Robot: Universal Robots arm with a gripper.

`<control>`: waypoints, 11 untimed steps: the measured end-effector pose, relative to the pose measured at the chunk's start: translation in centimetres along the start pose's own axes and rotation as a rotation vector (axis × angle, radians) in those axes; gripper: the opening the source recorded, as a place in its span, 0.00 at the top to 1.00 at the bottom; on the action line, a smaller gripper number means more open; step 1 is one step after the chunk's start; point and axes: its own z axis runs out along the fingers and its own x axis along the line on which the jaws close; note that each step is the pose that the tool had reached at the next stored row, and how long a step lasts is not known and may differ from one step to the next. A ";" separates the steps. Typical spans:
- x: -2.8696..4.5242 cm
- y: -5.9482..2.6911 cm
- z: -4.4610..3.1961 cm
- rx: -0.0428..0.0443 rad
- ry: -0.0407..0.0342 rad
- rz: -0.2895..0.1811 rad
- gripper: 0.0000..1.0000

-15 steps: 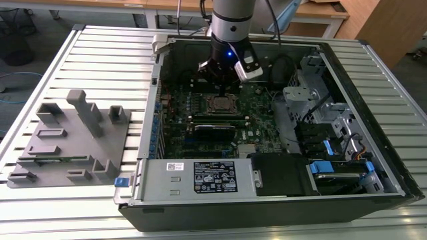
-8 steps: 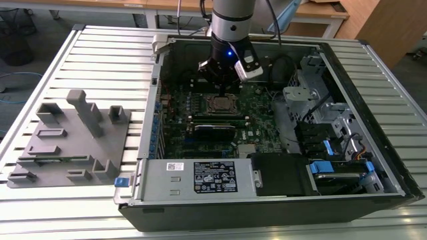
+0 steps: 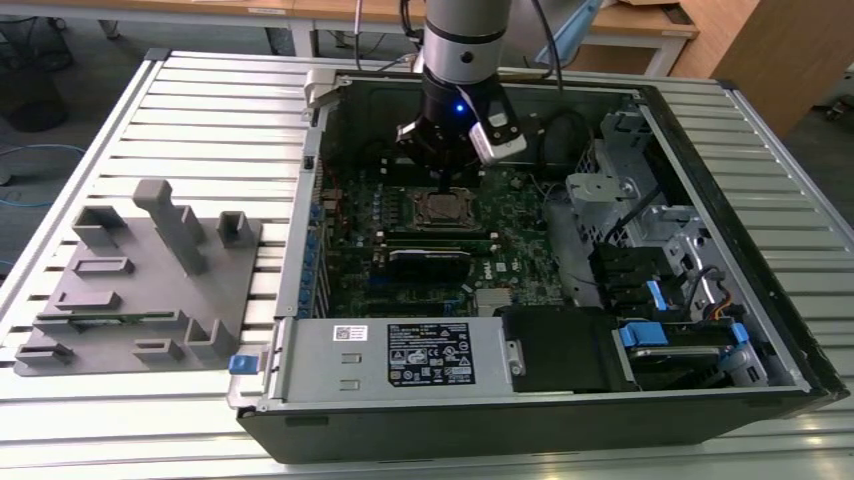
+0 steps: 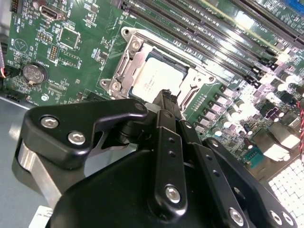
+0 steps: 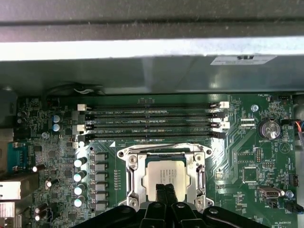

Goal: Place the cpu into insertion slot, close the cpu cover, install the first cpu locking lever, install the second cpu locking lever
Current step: 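Install the second cpu locking lever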

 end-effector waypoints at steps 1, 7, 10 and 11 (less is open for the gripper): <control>0.00 -0.10 -0.01 -0.0001 0.0001 0.000 0.90; -0.01 -0.28 -0.01 -0.0001 0.0001 0.000 0.90; -0.01 -0.28 -0.01 -0.0001 0.0000 0.000 0.90; -0.01 -0.29 -0.01 -0.0001 0.0000 0.000 0.90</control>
